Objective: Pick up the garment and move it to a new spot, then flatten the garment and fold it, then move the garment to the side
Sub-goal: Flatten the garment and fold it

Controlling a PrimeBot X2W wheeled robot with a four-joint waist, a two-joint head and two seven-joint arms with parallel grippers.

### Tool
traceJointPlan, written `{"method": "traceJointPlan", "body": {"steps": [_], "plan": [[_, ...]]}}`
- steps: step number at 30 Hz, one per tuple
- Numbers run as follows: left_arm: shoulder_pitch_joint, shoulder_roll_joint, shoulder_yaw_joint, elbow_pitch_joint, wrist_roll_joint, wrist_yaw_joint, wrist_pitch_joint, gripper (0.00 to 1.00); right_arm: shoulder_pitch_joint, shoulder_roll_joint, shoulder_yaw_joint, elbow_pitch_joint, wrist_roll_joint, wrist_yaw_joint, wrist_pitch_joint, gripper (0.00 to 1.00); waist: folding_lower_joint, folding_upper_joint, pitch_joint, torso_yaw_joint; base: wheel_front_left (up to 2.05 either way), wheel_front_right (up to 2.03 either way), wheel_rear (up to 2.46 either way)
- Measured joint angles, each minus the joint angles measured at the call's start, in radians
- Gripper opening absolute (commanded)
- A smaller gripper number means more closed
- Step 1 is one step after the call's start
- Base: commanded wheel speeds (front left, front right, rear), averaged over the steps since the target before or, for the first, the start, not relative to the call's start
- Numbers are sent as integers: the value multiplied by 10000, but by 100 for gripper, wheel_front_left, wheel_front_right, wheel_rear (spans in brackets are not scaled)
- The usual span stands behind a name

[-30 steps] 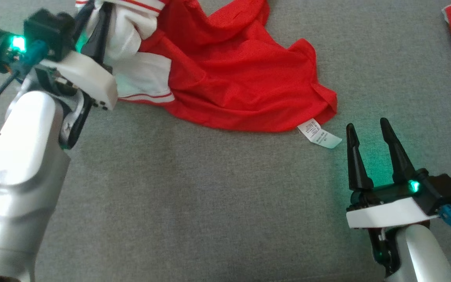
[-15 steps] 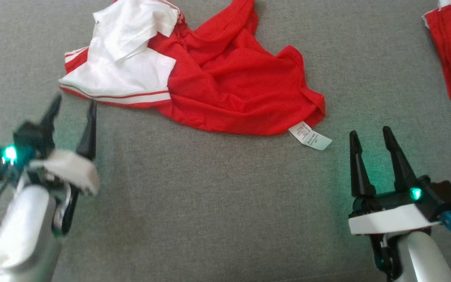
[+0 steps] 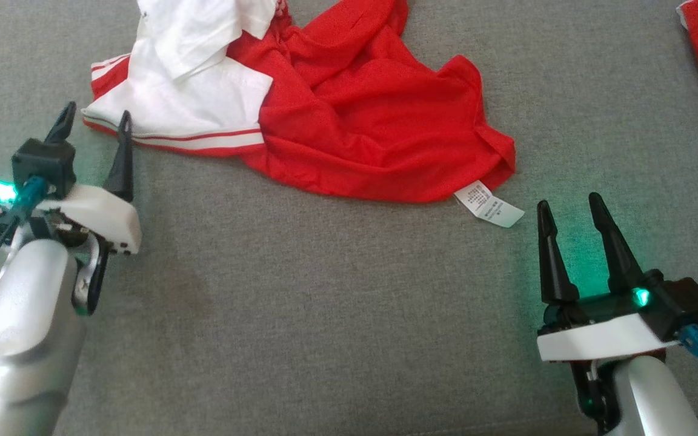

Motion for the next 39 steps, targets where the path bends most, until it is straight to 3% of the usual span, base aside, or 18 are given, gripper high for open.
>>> {"method": "traceJointPlan", "body": {"steps": [3,10,11,13,21,25,30,34,35,37,39], "plan": [[-287,-67,4,767,-27,-29,2,100,-17,0,13,-21,0,0,0,100,0,0,80,-45,0,0,0],[-807,-487,324,1983,-1030,-755,-48,100,-112,0,33,-104,-2,0,0,100,0,0,382,-86,0,0,0],[-932,-537,359,2119,-1114,-838,-94,80,-113,0,33,-107,-2,0,0,100,0,0,433,-80,0,0,0],[-1133,-608,366,2326,-1214,-988,-268,0,-119,0,33,-113,-31,0,0,100,0,0,542,-64,0,0,0],[-1160,-792,376,2627,-1356,-1160,-1283,0,-304,0,21,-79,-77,0,0,100,1,0,479,10,0,0,0],[-313,-911,384,2236,-1509,-1160,-1751,0,-288,0,19,21,-73,0,0,100,0,0,160,110,0,0,0],[1358,-1018,359,548,-1732,-936,-1764,0,-205,0,71,123,-38,0,0,100,-1,0,-389,440,0,0,0],[2551,-1014,345,-832,-2033,-654,-1139,0,-9,0,102,159,19,0,0,100,-1,0,-676,707,0,0,0],[2853,-1001,343,-1141,-2088,-589,-951,15,19,0,107,165,19,0,0,100,-2,0,-725,769,0,0,0],[3393,-915,330,-1678,-2197,-422,-577,100,50,0,148,180,19,0,0,100,-1,0,-798,864,0,0,0],[3732,-709,332,-2230,-2138,-169,-399,100,50,0,171,182,19,0,0,100,-2,0,-799,899,0,0,0]]}}
